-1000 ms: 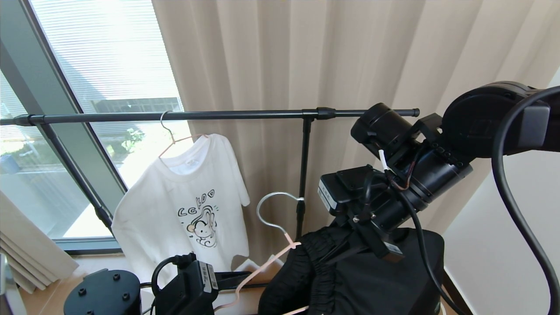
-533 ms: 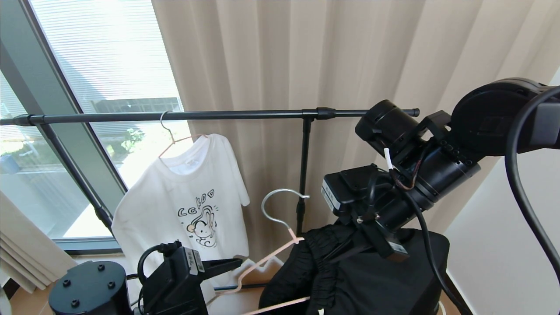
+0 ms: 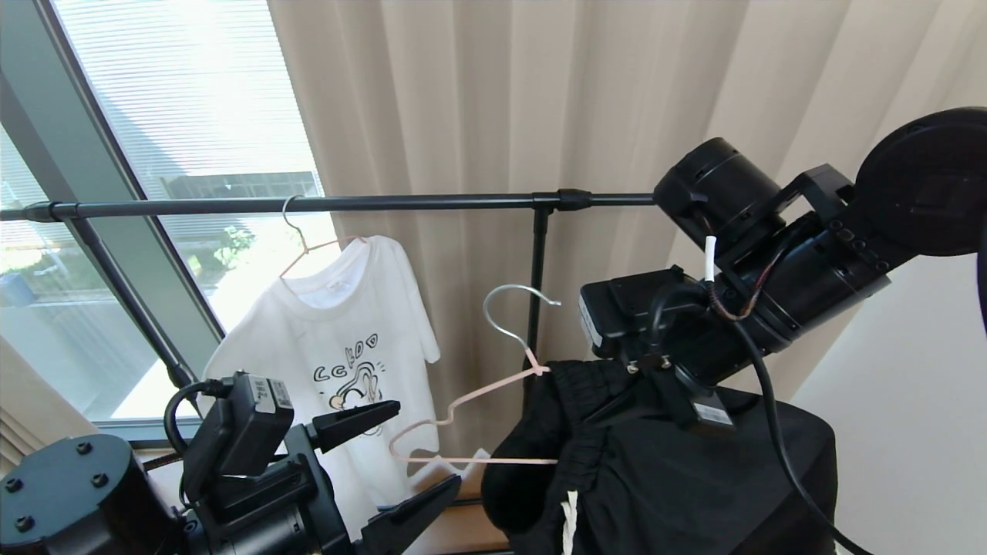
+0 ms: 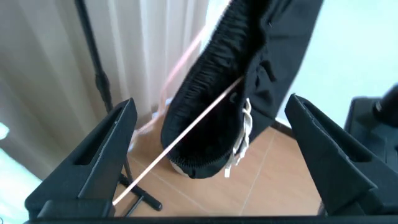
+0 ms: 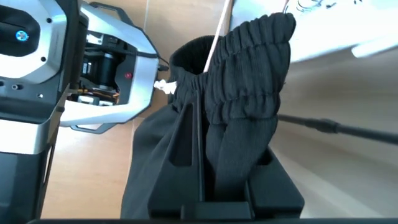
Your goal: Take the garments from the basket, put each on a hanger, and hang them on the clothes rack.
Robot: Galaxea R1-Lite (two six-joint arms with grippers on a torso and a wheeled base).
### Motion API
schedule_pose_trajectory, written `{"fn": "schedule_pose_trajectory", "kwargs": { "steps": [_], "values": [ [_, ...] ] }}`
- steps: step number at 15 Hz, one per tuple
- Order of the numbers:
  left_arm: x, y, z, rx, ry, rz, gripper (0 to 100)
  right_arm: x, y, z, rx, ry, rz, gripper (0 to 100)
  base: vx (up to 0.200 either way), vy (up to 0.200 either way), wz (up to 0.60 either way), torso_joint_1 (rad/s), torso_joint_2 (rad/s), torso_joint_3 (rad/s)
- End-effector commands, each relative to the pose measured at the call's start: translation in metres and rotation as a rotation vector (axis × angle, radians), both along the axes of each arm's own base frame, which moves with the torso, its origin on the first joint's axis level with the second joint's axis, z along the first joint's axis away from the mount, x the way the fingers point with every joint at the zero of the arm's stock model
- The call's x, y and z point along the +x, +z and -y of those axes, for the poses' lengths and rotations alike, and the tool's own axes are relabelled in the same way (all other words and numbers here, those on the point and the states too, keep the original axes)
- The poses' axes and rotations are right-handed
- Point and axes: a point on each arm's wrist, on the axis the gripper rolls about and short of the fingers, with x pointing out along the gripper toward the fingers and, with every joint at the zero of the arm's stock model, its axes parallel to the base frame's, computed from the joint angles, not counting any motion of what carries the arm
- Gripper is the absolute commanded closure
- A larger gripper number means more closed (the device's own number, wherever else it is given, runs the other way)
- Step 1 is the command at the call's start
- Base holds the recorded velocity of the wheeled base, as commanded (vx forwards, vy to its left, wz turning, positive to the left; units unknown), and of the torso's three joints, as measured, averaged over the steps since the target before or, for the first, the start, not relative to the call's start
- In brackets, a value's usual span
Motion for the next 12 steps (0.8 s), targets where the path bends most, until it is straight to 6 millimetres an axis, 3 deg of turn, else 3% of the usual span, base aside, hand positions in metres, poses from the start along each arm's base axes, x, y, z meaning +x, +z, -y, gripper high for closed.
{"fn": "schedule_pose_trajectory", "kwargs": {
  "steps": [1,6,8,12],
  "values": [
    [0.004,-0.001,0.001,0.000,0.020,-0.001,0,-0.004,0.010,0.004,0.004,-0.044,0.049,100,0.000,0.000,0.00,0.000,0.00,0.000],
    [0.032,-0.024,0.018,0.035,0.161,-0.090,0,-0.001,0.013,-0.007,0.008,-0.259,0.099,100,0.000,0.000,0.00,0.000,0.00,0.000],
    [0.037,-0.035,0.027,0.011,0.199,-0.168,0,-0.010,0.014,0.000,0.033,-0.275,0.114,100,0.000,0.000,0.00,0.000,0.00,0.000],
    [0.058,-0.067,0.048,-0.036,0.318,-0.323,0,-0.015,-0.007,0.024,0.183,-0.300,0.200,100,0.000,0.000,0.00,0.000,0.00,0.000]
  ]
}}
